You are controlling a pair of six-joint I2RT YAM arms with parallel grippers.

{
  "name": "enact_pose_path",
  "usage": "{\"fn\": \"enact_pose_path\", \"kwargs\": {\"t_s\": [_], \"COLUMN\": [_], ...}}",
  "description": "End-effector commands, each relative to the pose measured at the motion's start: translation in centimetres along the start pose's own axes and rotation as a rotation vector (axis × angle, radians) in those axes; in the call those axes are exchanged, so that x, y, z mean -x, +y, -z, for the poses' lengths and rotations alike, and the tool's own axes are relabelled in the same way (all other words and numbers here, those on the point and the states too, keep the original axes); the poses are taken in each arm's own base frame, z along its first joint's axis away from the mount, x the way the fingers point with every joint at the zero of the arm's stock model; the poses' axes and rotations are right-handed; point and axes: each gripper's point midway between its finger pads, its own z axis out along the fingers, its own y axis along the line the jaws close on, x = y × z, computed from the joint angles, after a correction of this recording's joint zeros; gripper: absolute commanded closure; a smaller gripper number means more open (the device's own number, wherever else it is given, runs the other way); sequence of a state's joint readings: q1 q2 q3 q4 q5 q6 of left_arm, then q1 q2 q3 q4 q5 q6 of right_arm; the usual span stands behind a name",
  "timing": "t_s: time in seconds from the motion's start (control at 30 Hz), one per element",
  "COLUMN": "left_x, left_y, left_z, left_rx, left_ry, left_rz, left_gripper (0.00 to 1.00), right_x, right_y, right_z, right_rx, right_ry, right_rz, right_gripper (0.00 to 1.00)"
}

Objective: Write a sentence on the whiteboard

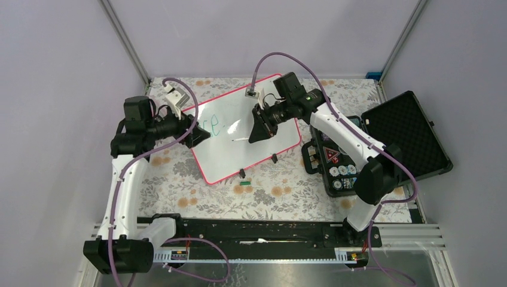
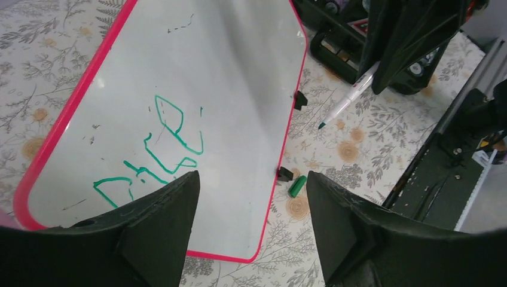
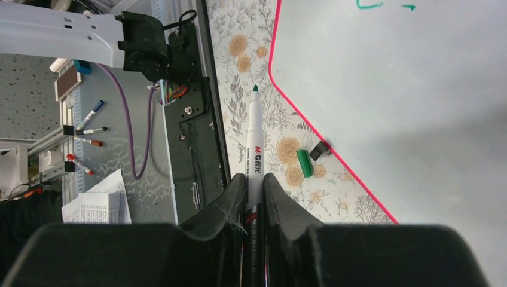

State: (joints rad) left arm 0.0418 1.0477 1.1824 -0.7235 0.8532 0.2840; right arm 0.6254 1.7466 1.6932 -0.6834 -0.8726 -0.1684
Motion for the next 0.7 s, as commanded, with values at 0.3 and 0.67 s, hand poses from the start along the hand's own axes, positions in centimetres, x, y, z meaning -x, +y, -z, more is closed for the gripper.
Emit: {"fn": "enact_pose_path", "kwargs": {"t_s": [0.3, 0.67], "left_x": [3.1, -1.9], "left_y": [5.0, 10.4], "left_z": [4.6, 4.9], "left_rx": [0.009, 0.224], "left_ry": [-0.22, -0.136], "left_rz": [0.303, 0.357], "left_gripper": [0.25, 0.22], "right_x": [0.9, 3.0], "right_y": [-2.0, -3.9], "right_z": [1.4, 0.4], "right_rx": [-0.141, -0.168], "right_ry": [0.035, 0.009], "right_rz": [0.167, 0.274], "right_gripper": [1.0, 1.0]}}
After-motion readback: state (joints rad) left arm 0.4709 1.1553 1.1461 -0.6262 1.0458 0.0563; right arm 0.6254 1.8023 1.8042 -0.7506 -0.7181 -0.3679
